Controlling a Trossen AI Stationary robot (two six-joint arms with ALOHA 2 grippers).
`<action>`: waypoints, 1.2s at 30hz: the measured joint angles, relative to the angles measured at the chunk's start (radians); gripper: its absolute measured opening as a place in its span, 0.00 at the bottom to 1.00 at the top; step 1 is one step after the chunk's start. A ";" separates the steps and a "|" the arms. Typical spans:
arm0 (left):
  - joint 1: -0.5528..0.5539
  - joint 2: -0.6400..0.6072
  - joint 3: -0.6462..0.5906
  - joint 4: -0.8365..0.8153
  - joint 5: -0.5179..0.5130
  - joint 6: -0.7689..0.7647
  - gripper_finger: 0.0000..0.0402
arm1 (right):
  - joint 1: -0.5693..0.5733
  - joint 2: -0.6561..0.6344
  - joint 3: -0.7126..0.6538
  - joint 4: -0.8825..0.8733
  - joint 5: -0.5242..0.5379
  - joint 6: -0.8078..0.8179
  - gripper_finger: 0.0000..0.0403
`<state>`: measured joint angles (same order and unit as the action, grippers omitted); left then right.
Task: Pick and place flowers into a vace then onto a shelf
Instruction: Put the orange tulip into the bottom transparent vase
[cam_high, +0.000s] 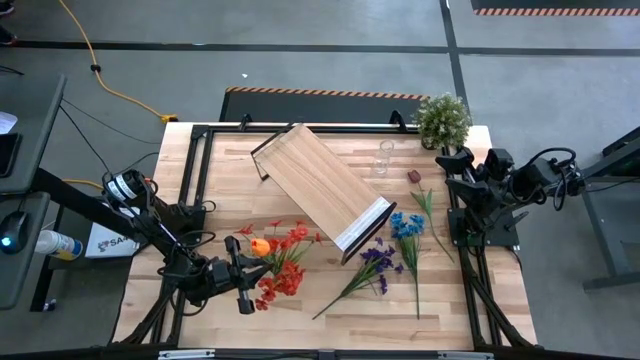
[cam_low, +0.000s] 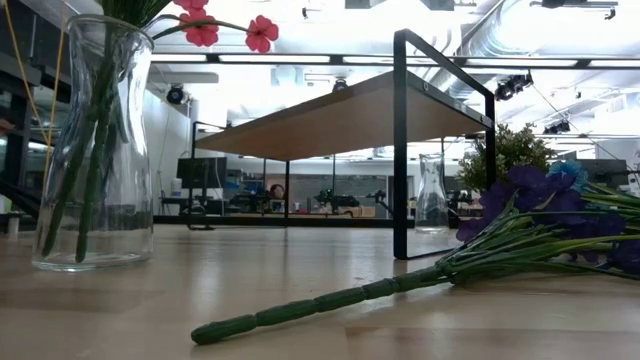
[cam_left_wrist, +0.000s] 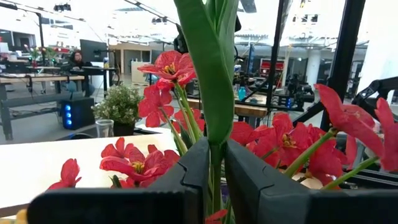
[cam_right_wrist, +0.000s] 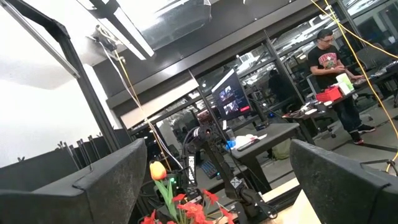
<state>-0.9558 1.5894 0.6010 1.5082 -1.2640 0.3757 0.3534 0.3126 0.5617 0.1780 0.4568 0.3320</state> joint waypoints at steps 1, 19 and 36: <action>0.000 0.000 0.000 0.000 0.000 -0.010 0.21 | 0.000 0.000 0.000 0.000 0.000 0.001 0.95; 0.000 0.000 0.000 0.000 -0.003 -0.131 0.37 | 0.000 0.000 0.000 0.000 -0.026 0.002 0.95; -0.145 0.000 0.011 0.000 0.007 -0.138 0.67 | 0.000 0.000 0.000 0.000 -0.045 0.000 0.95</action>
<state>-1.1007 1.5890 0.6125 1.5081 -1.2567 0.2380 0.3532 0.3126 0.5617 0.1783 0.4114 0.3321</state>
